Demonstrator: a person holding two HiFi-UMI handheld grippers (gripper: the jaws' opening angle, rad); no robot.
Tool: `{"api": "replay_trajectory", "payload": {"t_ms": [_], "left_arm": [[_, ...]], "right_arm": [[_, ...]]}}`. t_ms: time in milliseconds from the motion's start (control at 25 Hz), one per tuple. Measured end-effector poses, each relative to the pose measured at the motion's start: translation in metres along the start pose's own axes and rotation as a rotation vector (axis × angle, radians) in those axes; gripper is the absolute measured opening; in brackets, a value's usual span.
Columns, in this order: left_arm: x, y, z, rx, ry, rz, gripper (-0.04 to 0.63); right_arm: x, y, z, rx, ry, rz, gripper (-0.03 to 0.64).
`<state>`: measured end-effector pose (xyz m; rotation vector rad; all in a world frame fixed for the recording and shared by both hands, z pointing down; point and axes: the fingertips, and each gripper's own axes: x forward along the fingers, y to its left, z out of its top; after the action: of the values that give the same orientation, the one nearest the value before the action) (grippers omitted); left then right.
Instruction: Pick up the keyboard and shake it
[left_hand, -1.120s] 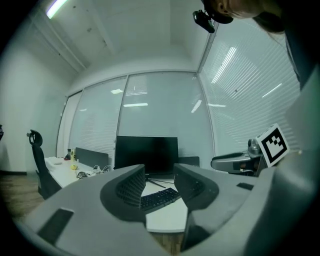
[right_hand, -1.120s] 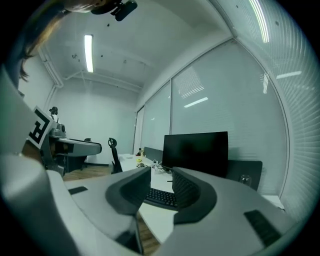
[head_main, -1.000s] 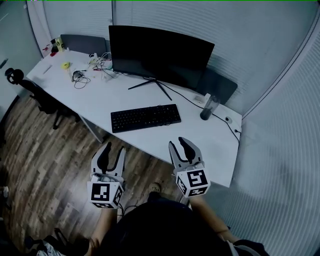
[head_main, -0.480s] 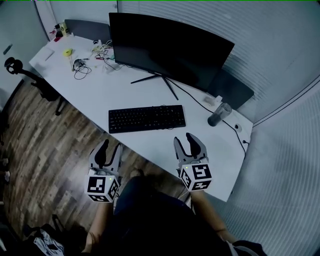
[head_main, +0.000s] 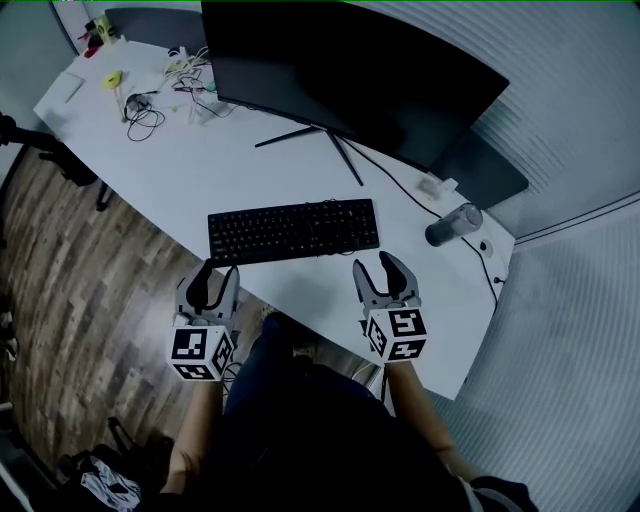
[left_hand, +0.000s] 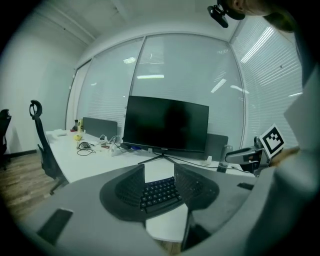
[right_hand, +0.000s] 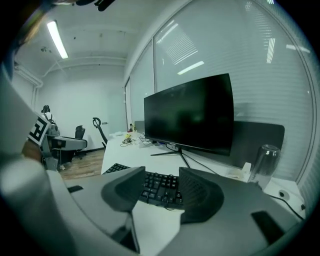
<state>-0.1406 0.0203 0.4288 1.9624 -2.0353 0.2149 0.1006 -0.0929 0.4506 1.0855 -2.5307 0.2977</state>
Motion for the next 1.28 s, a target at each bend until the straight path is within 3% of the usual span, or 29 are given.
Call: {"api": "replay_trajectory", "payload": {"t_ms": [280,440,720,1080,1280], "left_arm": [[0.064,0.057,-0.024,-0.067,0.117,-0.028,0.202],[0.094,0.085,-0.048,-0.077,0.209,-0.053,0.215],[0.117,0.107,-0.088,-0.132,0.343,-0.091,0.236],[0.126,0.119,-0.122,-0.223,0.455,-0.071,0.293],[0.131,0.12,-0.136,-0.243,0.513,-0.054,0.308]], "right_arm": [[0.067,-0.016,-0.016,0.018,0.127,-0.028,0.236],[0.097,-0.03,-0.035,0.092,0.222,-0.064,0.25],[0.122,-0.056,-0.055,0.105,0.333,-0.131,0.264],[0.152,-0.083,-0.094,0.102,0.508,-0.066,0.285],[0.166,-0.097,-0.111,0.164,0.566,-0.023,0.308]]}}
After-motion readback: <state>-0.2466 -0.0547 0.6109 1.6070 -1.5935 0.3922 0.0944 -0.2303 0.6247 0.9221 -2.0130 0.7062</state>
